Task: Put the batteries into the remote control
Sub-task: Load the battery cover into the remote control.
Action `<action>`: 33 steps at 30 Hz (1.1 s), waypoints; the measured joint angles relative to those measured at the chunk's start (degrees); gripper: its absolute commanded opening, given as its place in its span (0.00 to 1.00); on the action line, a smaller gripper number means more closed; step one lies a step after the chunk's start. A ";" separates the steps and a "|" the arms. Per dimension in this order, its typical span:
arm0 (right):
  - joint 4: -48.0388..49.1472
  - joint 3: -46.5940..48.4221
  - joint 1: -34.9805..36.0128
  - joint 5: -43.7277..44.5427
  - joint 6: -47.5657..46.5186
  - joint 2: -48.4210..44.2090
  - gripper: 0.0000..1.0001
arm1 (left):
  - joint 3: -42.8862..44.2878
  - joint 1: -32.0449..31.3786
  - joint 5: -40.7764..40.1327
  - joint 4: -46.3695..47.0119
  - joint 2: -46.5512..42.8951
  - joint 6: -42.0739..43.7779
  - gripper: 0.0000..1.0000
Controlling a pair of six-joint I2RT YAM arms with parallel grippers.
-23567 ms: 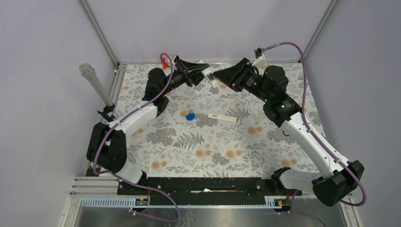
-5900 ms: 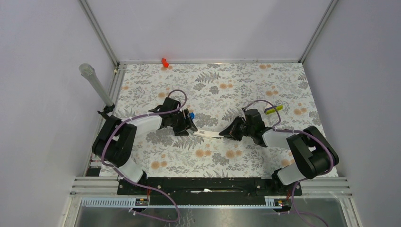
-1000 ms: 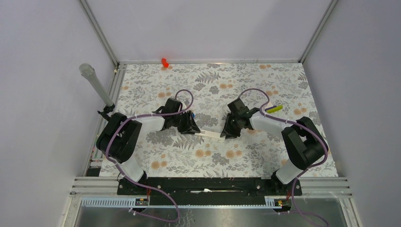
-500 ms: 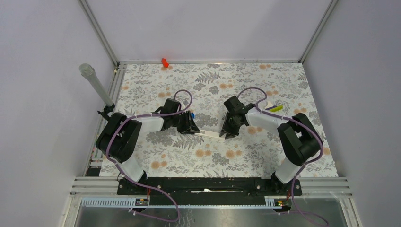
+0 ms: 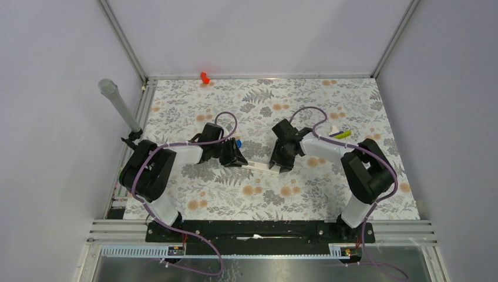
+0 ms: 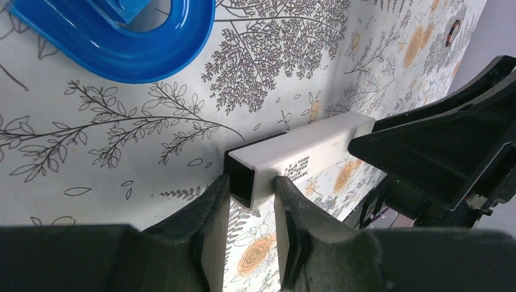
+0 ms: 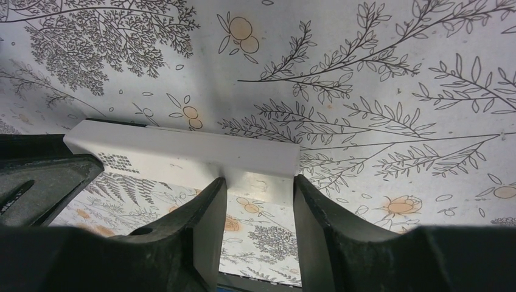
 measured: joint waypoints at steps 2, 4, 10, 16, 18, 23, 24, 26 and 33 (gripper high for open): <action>1.68 -1.51 0.00 0.07 0.04 -0.85 0.38 | 0.33 0.00 -0.17 -0.68 0.00 0.15 0.00; 4.33 -3.74 -0.33 -0.28 0.15 -2.10 0.33 | 0.59 0.00 -0.35 -1.25 -0.02 0.22 0.00; 11.87 -9.73 -3.43 -5.33 0.48 -4.63 0.35 | 1.14 -0.02 -0.83 -2.43 -0.02 0.59 0.00; 13.99 -11.32 -3.56 -5.29 -0.09 -5.79 0.36 | 1.20 -0.02 -0.87 -2.56 0.00 0.63 0.00; 14.14 -11.41 -3.54 -5.03 -0.44 -6.05 0.39 | 1.29 -0.02 -0.87 -2.73 0.00 0.70 0.00; 14.23 -11.02 -2.86 -2.99 -2.51 -6.95 0.51 | 1.40 -0.02 -0.87 -2.99 0.00 0.83 0.00; 14.25 -10.82 -2.64 -2.10 -3.13 -7.17 0.52 | 1.40 -0.02 -0.83 -3.04 0.00 0.81 0.00; 14.16 -9.94 -2.29 -0.22 -4.68 -7.41 0.52 | 1.44 -0.07 -0.74 -3.15 0.00 0.79 0.00; 13.62 -6.54 -2.01 5.44 -9.64 -5.60 0.61 | 1.68 -0.63 -0.31 -3.43 0.22 0.68 0.00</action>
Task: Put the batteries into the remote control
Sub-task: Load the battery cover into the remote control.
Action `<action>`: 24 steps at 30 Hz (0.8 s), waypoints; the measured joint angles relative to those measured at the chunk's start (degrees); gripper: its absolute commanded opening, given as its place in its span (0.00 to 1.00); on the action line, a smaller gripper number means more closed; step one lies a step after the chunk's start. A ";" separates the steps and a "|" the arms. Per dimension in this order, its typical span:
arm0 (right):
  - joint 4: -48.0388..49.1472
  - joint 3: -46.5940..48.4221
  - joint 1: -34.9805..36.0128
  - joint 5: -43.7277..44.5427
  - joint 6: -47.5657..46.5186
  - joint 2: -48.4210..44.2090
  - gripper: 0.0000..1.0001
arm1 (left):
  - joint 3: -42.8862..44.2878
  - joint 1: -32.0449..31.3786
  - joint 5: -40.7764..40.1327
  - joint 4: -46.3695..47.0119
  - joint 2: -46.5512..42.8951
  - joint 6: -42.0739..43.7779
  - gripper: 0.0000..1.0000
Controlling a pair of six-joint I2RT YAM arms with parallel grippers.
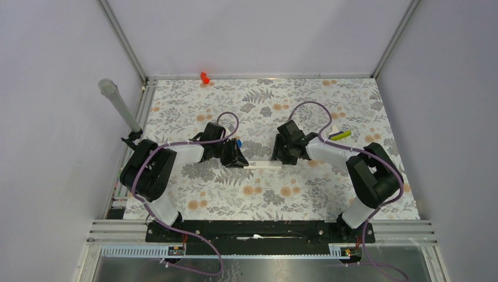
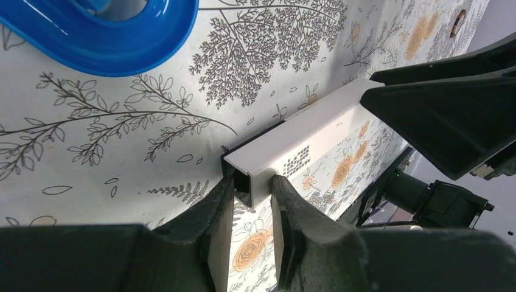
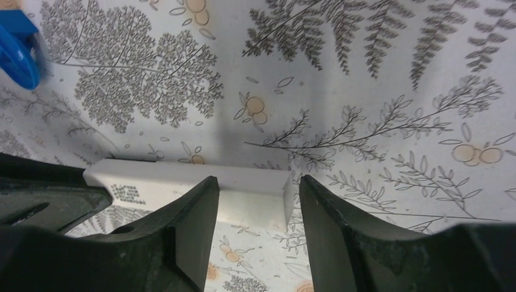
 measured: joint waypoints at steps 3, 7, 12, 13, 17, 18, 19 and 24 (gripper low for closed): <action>0.07 0.00 0.00 2.32 -1.40 0.28 0.62 | 0.20 -0.02 0.17 -0.20 0.15 -0.04 0.00; -0.98 -0.20 0.04 5.01 -3.30 0.57 0.49 | 0.48 -0.50 0.48 -0.07 0.46 -0.02 0.00; -2.84 0.68 0.04 5.51 -4.17 1.25 0.46 | 0.57 -0.59 0.68 -0.02 0.61 -0.09 0.00; -3.02 0.74 0.04 5.51 -4.13 1.29 0.48 | 0.61 -0.59 0.72 -0.02 0.66 -0.11 0.00; -3.02 0.79 0.04 5.49 -3.32 1.27 0.52 | 0.61 -0.59 0.72 -0.02 0.66 -0.35 0.00; -3.02 0.79 0.04 5.46 -3.06 1.22 0.52 | 0.61 -0.59 0.72 -0.02 0.66 -0.46 0.00; -3.08 0.79 0.04 5.44 -2.75 1.16 0.51 | 0.61 -0.59 0.72 -0.02 0.66 -0.52 0.00; -5.09 1.18 0.04 4.98 -1.25 1.16 0.41 | 0.61 -0.61 0.72 -0.04 0.66 -1.18 0.00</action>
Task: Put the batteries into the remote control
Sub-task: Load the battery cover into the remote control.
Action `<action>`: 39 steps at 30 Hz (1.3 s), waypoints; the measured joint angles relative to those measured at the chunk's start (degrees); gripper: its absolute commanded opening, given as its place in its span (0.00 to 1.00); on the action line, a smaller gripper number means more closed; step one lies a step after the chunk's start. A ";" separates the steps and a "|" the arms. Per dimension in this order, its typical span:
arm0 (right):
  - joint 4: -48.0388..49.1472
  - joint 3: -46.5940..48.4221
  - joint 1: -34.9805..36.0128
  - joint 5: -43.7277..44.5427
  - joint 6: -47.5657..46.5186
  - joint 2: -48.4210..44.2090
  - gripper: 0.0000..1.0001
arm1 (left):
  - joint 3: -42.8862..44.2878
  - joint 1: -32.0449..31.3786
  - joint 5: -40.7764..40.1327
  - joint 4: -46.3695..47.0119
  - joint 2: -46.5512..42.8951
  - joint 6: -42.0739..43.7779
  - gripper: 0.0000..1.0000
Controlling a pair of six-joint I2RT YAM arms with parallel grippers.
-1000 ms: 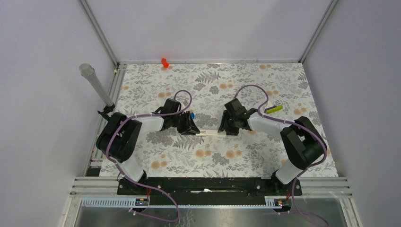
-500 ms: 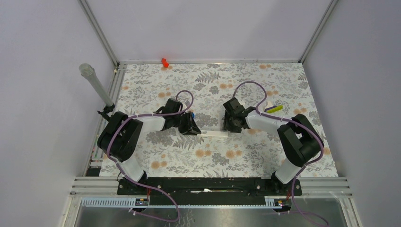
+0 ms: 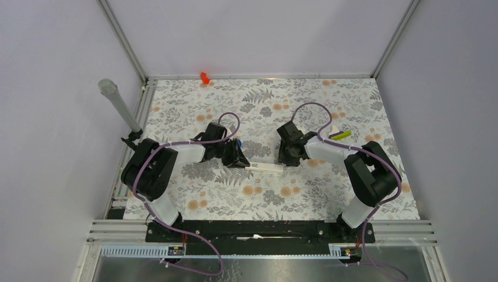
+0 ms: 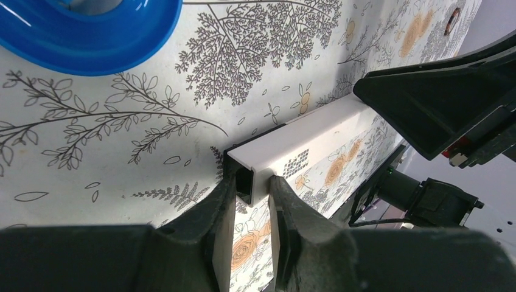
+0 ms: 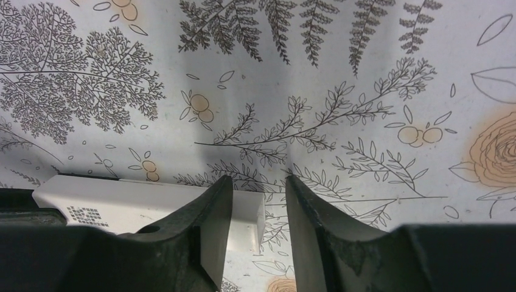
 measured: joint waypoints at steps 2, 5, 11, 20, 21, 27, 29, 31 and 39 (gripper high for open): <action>-0.63 0.02 0.00 -0.31 1.07 0.00 0.37 | -0.02 0.00 0.00 0.04 0.00 -0.44 0.00; -1.46 0.02 0.00 -0.81 3.08 0.00 0.32 | -0.20 -0.07 0.07 0.33 0.00 -1.36 0.00; -2.45 0.02 0.07 -2.03 7.48 0.07 0.30 | -1.16 -0.11 0.76 1.97 -0.07 -3.37 0.00; -4.59 0.04 0.17 -1.55 16.22 0.11 0.27 | -2.75 -0.11 0.70 3.96 -1.01 -5.38 0.00; -4.72 0.04 0.20 -1.38 17.05 0.11 0.27 | -2.91 -0.11 0.68 4.22 -1.09 -5.55 0.00; -7.04 1.22 1.25 1.20 22.64 0.94 0.27 | -3.43 -0.11 0.66 5.09 -1.20 -6.60 0.00; -8.15 1.97 1.60 2.10 24.24 1.49 0.25 | -3.65 -0.11 0.68 5.46 -1.25 -6.86 0.00; -9.60 2.99 1.79 2.86 25.83 2.34 0.25 | -4.11 -0.11 0.70 6.21 -1.38 -7.21 0.00; -14.36 6.40 2.84 5.29 31.06 5.73 0.23 | -5.29 -0.09 0.59 7.85 -1.92 -7.96 0.00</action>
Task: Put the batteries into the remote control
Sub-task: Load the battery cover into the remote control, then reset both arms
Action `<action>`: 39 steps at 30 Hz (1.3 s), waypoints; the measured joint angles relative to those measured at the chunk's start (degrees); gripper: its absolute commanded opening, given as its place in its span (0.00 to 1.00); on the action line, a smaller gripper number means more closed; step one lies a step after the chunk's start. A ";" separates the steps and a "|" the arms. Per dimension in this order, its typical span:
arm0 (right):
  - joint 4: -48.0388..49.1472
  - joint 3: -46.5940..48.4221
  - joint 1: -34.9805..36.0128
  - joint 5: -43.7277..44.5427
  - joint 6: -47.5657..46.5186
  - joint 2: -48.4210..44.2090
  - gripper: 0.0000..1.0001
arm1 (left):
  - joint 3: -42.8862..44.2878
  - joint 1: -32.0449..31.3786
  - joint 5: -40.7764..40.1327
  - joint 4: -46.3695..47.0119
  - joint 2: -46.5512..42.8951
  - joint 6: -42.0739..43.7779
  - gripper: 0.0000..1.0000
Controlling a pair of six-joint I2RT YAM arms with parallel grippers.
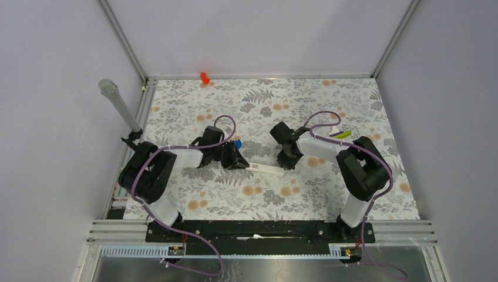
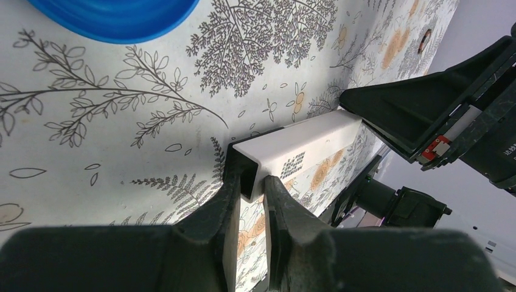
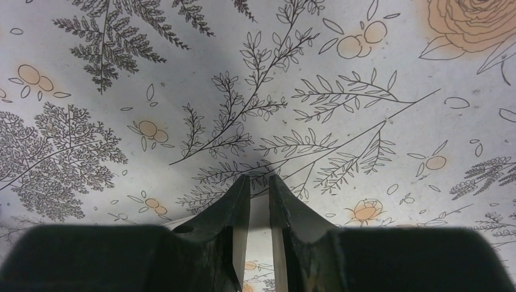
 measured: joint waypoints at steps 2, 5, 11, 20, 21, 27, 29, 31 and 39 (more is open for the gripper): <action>-0.70 0.48 0.09 0.17 0.42 0.44 0.23 | 0.00 0.00 0.00 -0.07 -0.02 0.02 0.00; -0.79 0.33 0.11 0.55 0.83 0.33 0.26 | 0.00 0.00 -0.15 -0.28 -0.13 0.11 0.00; 3.17 -1.88 0.15 1.03 -0.90 -2.29 0.53 | 1.66 0.00 -0.96 -3.58 -0.26 1.36 0.09; 11.52 -6.71 -4.15 1.07 -13.70 -7.72 0.66 | 13.14 0.11 -6.34 -19.89 -0.26 7.06 0.60; 11.58 -6.71 -4.94 1.42 -15.87 -8.66 0.67 | 15.23 0.28 -7.17 -21.81 -0.26 7.87 0.65; 11.74 -5.49 -9.25 3.15 -26.67 -17.81 0.88 | 25.73 2.29 -13.14 -30.12 -2.14 12.81 0.99; 11.72 -4.46 -9.97 4.98 -30.71 -21.20 0.95 | 26.91 3.54 -14.73 -31.87 -4.70 13.94 0.99; 11.52 -3.45 -10.05 7.34 -34.77 -24.83 0.99 | 27.85 4.74 -16.41 -34.03 -7.80 15.41 0.99; 9.62 2.64 -10.03 22.75 -49.51 -39.56 1.00 | 37.40 5.90 -28.17 -42.77 -20.06 22.95 0.99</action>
